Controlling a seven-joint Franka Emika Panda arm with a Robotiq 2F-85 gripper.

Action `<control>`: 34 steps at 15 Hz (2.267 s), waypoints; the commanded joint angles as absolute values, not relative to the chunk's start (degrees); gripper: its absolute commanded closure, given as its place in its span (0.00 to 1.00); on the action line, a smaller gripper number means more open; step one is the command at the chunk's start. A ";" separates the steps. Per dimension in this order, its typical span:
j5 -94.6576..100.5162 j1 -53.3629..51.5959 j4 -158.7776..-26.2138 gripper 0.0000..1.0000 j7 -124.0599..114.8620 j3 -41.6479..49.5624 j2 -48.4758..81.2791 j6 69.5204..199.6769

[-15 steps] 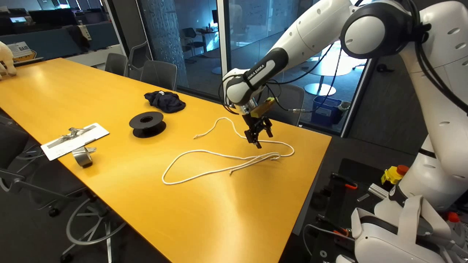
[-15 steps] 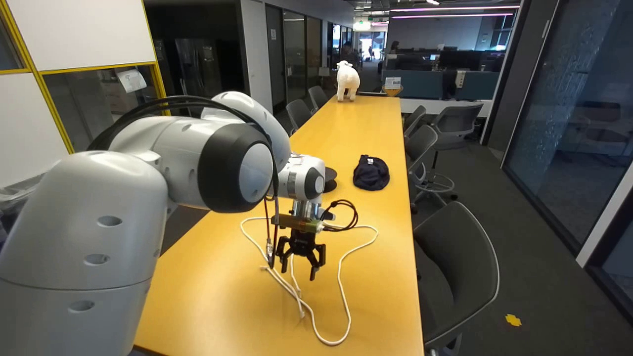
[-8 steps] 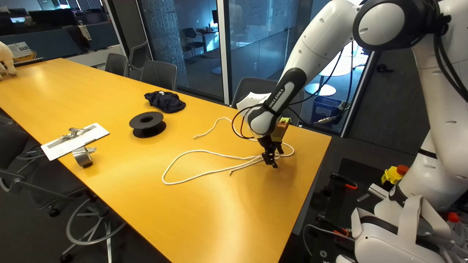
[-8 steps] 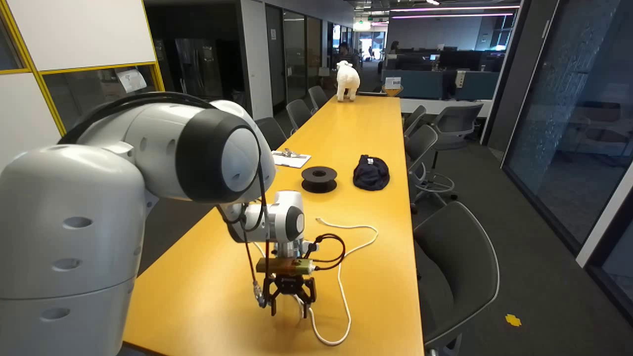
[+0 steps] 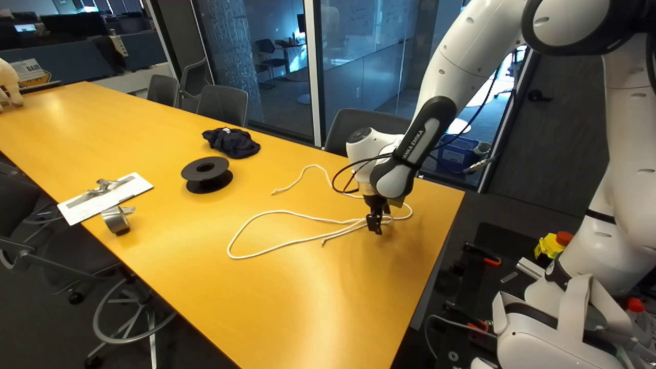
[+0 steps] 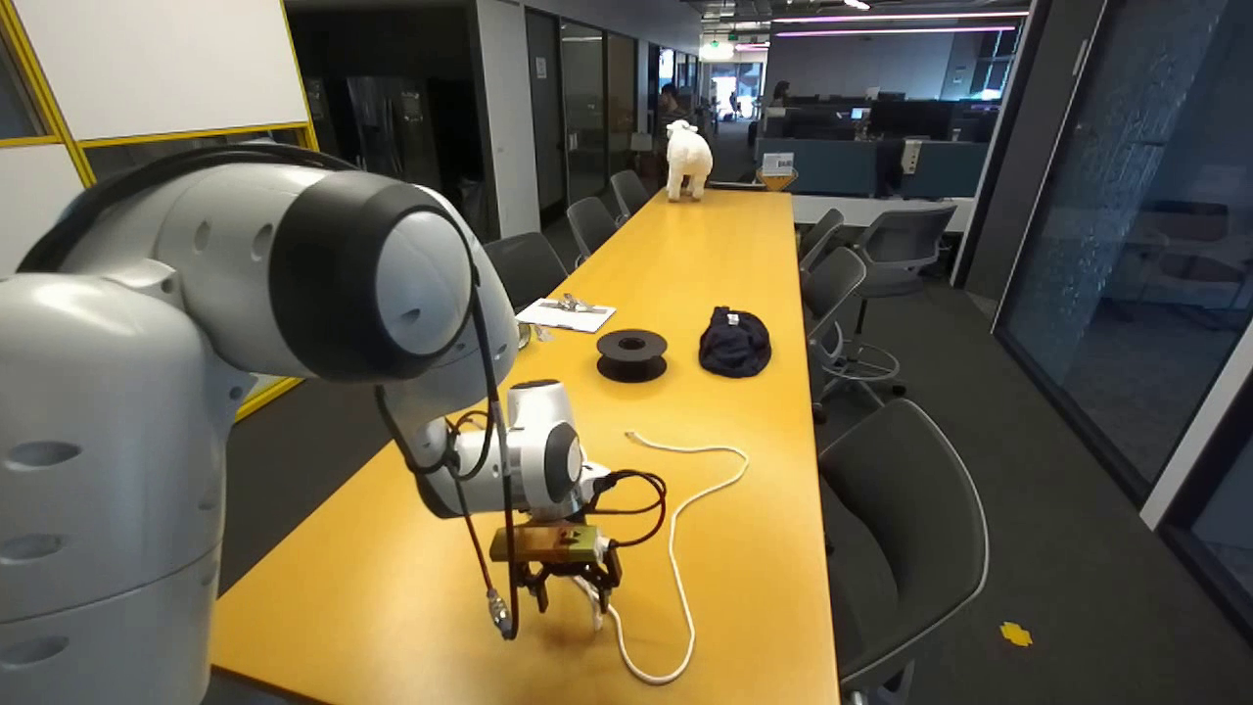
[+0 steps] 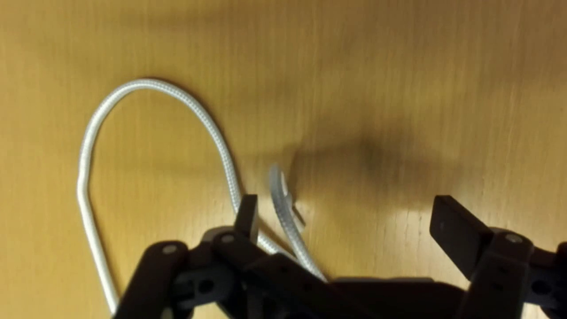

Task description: Straighten out the string

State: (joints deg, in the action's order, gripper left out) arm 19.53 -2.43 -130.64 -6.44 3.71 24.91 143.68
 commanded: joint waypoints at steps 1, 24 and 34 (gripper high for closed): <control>22.11 -4.44 -133.20 0.00 -9.98 6.51 21.16 147.96; 13.46 -0.39 -116.51 0.00 0.72 4.32 33.39 140.81; 14.88 -2.03 -110.40 0.00 -2.65 6.22 37.96 138.85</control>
State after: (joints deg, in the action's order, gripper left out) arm 14.58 -0.93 -113.45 -1.18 5.33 36.56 140.51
